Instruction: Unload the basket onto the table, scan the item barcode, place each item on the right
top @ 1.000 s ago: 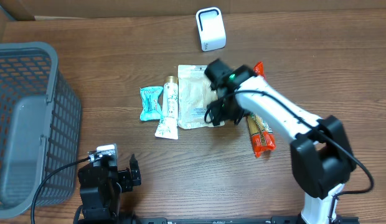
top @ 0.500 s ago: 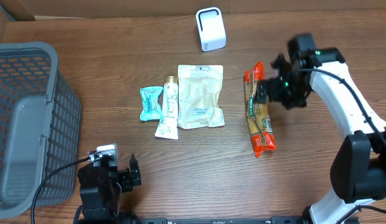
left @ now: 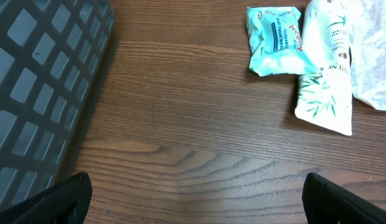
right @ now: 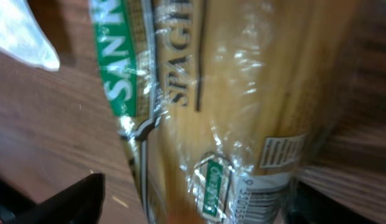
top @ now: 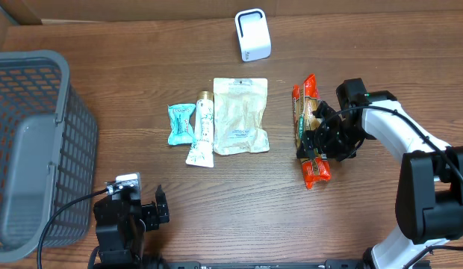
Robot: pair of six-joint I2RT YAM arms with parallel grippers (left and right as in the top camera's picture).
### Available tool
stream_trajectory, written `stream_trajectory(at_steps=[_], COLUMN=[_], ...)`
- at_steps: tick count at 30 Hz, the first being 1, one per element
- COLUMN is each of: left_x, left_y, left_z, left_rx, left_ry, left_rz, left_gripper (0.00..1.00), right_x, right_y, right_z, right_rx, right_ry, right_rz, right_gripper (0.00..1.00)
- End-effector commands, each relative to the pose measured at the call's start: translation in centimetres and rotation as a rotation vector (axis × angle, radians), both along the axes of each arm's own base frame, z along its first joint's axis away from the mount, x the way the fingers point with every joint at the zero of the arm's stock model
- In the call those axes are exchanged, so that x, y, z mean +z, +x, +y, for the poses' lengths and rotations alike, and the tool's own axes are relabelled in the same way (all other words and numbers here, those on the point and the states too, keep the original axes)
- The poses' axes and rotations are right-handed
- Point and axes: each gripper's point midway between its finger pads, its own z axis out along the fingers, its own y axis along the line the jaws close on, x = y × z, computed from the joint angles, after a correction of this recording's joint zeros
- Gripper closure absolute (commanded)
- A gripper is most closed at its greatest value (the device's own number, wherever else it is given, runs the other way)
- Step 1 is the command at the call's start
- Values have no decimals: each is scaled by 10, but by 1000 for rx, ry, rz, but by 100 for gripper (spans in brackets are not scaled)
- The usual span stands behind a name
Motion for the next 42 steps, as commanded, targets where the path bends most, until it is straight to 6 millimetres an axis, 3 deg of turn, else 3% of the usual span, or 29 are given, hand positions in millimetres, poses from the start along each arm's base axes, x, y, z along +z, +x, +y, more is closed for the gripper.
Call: stream_trajectory(at_steps=[1, 6, 11, 17, 23, 25, 27, 36, 40, 42], left_x=[0, 0, 0, 0, 0, 0, 0, 0, 0, 0], left_y=[0, 0, 0, 0, 0, 0, 0, 0, 0, 0], left_z=[-1, -1, -1, -1, -1, -1, -1, -1, -1, -1], left_rx=[-16, -16, -16, -16, -16, -16, -16, -16, -16, -16], left_ry=[10, 10, 10, 10, 10, 10, 10, 10, 10, 10], left_rz=[-1, -1, -1, -1, -1, -1, -1, -1, -1, -1], left_gripper=[0, 1, 0, 0, 1, 1, 0, 1, 0, 0], right_x=[-1, 0, 6, 45, 98, 103, 97, 32, 15, 11], right_y=[3, 10, 25, 48, 68, 67, 63, 36, 26, 20], right_z=[2, 6, 12, -3, -74, -80, -73, -56, -30, -14], right_rx=[4, -1, -53, -90, -304, -310, -287, -92, -67, -56], right_ry=[16, 37, 68, -39, -582, -704, -754, -941, -856, -786], right_rz=[-17, -46, -78, -119, -233, -272, -281, -211, -160, -130], right_gripper=[25, 73, 95, 96, 96, 96, 96, 96, 94, 85])
